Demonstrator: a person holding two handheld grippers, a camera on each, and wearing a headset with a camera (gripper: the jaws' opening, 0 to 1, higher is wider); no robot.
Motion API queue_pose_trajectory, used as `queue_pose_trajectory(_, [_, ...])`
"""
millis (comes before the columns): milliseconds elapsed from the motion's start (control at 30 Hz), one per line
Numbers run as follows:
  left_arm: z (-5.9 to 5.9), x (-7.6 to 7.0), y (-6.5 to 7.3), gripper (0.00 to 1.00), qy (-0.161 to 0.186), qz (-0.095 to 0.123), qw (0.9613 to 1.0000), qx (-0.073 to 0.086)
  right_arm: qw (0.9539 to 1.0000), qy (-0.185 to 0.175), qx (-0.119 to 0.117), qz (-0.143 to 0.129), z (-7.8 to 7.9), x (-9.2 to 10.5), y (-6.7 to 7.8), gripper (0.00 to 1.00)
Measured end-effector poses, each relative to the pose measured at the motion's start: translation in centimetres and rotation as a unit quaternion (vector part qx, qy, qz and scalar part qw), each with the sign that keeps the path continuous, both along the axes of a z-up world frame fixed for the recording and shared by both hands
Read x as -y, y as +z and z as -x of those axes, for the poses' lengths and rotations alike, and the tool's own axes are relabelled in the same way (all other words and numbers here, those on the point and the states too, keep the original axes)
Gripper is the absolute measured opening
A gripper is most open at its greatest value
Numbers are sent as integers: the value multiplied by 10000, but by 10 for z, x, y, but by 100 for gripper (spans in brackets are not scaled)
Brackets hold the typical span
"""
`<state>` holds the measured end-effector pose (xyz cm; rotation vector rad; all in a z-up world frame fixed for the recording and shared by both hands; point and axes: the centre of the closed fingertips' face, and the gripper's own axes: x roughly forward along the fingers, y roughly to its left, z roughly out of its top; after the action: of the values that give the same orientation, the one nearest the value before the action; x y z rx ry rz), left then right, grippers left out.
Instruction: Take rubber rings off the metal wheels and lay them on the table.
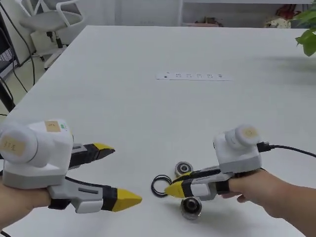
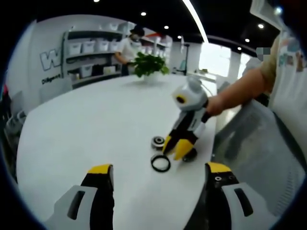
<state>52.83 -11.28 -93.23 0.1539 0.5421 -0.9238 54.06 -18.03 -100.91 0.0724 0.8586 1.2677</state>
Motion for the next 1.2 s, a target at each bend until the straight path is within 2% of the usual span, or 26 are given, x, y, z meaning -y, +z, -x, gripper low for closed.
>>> queue_pose_trajectory(133, [2,-1,1,79,4,-5,10000,-1,9998,122,120,77,4,1,4,32])
queue_pose_trajectory(267, [3,-2,3,79,6,-12,10000,14,9997,141,202,58,5,4,10,34])
queue_pose_trajectory(633, [7,-1,9,79,-2,8,10000,55,9980,-53,618,-107,1,18,31,46])
queue_pose_trajectory(733, [9,1,11,79,-14,29,10000,60,9967,-226,740,-242,-2,24,42,52])
queue_pose_trajectory(833, [11,4,13,79,-28,61,9999,76,9954,-328,856,-265,-3,31,47,56])
queue_pose_trajectory(1100, [14,6,19,80,-28,73,9998,166,9885,-475,1423,-172,-2,54,61,68])
queue_pose_trajectory(1200, [15,5,21,81,-22,101,9998,185,9869,-473,1538,-121,2,60,62,73])
